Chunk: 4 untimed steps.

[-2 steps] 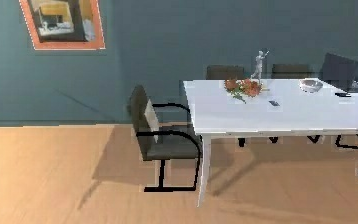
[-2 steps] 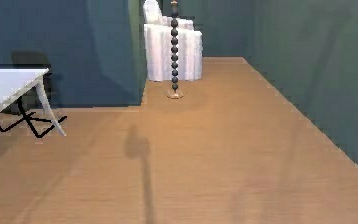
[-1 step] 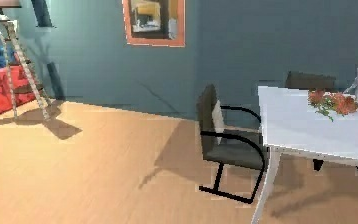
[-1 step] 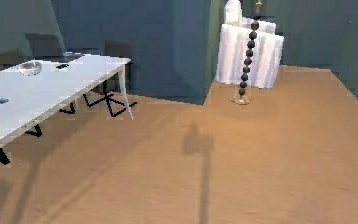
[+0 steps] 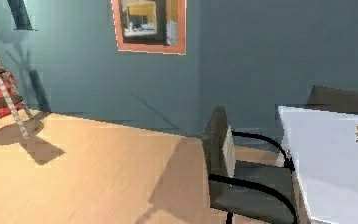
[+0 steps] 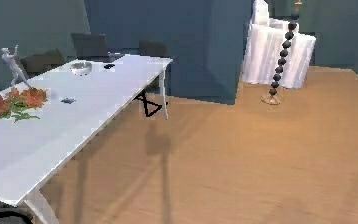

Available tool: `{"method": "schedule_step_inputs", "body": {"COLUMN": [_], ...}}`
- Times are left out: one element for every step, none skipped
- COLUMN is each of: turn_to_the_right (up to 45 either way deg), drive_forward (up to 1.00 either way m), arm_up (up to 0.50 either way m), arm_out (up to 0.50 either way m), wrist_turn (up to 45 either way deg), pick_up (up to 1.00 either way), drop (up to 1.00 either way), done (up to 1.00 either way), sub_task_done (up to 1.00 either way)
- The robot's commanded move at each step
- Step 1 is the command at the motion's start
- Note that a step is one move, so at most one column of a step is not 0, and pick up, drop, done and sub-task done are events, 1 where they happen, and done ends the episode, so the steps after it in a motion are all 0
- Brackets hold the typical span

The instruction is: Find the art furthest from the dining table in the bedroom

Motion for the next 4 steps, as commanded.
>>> {"method": "schedule_step_inputs", "body": {"turn_to_the_right": [45.0,45.0,6.0,3.0], "drive_forward": [0.0,0.0,0.0,0.0], "arm_up": [0.0,0.0,0.0,0.0], "arm_out": [0.0,0.0,0.0,0.0], "wrist_turn": [0.0,0.0,0.0,0.0], "pick_up": [0.0,0.0,0.0,0.0], "drop": [0.0,0.0,0.0,0.0], "done": [0.0,0.0,0.0,0.0], "sub_task_done": [0.0,0.0,0.0,0.0]}}
